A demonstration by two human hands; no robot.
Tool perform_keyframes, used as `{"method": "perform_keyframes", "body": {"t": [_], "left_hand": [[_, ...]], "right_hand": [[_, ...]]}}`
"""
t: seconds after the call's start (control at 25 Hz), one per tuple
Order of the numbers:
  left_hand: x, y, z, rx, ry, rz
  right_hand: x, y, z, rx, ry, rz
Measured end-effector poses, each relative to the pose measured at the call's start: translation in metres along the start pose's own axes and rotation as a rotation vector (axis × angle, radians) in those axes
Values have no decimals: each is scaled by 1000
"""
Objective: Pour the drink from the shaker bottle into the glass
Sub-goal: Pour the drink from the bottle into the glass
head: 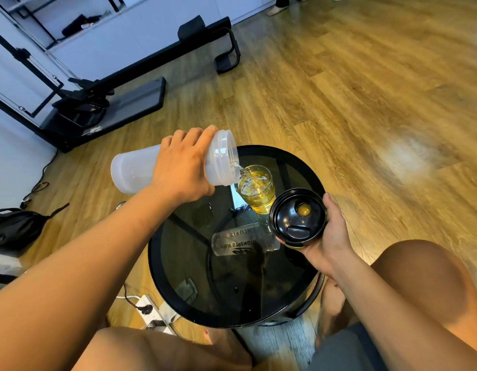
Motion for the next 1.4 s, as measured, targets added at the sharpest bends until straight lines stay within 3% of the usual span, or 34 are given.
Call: {"method": "perform_keyframes", "body": {"t": [0.48, 0.8, 1.2, 1.4], "left_hand": [[17, -10, 8, -202, -207, 127], [16, -3, 16, -496, -383, 315], [7, -4, 7, -390, -352, 417], [5, -8, 2, -224, -64, 340]], "right_hand": [[-2, 2, 0, 1, -2, 11], [-1, 0, 1, -5, -4, 6], [-2, 0, 1, -10, 14, -5], [-1, 0, 0, 0, 10, -13]]}}
Point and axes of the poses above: each hand's wrist, its own y-axis away from the middle knuckle, its own x-axis out of the back of the hand, z = x × y, the point moved 4 cm from there along -y, towards the middle knuckle, and after that the axes turned 11 degrees about -y, right-handed, at the moved point
